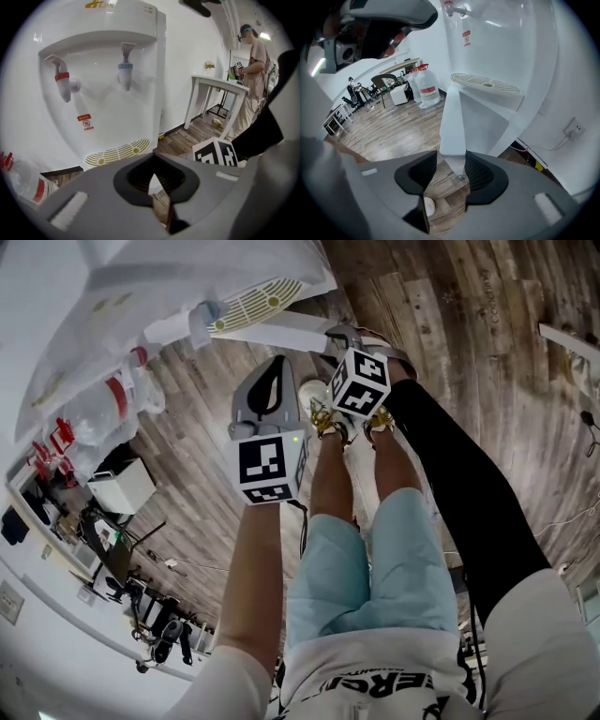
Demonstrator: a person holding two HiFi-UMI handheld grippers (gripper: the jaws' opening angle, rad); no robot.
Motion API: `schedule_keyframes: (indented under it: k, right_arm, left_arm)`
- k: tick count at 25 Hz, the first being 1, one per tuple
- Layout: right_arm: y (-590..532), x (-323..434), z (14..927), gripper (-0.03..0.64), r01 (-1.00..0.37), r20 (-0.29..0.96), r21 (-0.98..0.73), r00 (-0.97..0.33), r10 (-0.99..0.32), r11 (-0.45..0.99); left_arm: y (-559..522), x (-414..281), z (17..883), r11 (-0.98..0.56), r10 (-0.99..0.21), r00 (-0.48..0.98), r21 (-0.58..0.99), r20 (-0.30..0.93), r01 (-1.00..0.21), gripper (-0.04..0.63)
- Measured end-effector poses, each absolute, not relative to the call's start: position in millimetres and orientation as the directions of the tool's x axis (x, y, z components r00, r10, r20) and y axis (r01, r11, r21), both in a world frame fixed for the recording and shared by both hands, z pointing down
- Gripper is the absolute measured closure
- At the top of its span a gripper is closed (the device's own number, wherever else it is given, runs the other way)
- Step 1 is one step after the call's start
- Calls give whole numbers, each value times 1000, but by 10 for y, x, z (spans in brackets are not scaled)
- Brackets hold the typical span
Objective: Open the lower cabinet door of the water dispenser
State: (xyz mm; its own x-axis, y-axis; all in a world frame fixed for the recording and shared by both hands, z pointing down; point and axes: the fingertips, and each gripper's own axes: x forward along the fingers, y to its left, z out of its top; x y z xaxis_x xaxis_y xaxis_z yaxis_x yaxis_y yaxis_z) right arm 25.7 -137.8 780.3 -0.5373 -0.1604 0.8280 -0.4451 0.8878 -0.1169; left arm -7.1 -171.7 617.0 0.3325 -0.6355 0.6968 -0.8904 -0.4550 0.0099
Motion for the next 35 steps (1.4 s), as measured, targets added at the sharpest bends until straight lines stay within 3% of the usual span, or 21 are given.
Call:
schedule_keyframes:
  k: [19, 35]
  right_arm:
    - [-989, -119, 7898, 445, -529, 850, -107, -488, -198, 842]
    - [-702, -347, 7913, 443, -504, 879, -116, -453, -147, 856]
  left_arm:
    - [-1429, -701, 6300, -422, -651, 342, 51, 678, -905, 538]
    - [-1165, -1256, 6354, -312, -690, 276, 69, 669, -948, 538]
